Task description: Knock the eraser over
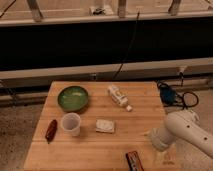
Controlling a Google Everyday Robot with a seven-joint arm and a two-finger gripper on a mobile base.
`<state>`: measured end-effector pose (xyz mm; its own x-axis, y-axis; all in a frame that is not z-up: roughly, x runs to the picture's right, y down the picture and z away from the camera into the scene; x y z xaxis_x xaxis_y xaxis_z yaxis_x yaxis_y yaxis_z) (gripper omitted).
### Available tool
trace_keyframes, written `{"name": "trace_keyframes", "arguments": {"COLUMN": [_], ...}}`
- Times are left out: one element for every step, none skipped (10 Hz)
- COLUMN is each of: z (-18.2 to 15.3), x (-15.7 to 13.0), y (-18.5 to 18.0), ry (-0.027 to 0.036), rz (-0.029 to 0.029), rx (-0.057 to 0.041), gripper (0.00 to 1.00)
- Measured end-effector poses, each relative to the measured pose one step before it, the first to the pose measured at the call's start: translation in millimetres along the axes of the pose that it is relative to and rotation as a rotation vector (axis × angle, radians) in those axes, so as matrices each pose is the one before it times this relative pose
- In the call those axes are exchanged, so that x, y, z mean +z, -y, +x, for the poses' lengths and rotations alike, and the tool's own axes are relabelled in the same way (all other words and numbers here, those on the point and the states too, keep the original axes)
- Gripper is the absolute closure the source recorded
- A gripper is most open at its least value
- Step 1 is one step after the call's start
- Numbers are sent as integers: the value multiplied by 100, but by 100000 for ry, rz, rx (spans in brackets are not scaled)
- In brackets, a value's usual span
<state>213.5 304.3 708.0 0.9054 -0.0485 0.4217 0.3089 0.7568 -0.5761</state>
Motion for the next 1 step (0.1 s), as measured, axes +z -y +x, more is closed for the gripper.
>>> {"name": "trace_keyframes", "arguments": {"z": [112], "x": [206], "y": [-316], "ry": [-239], "rz": [443], "rx": [-290], "gripper": [20]}}
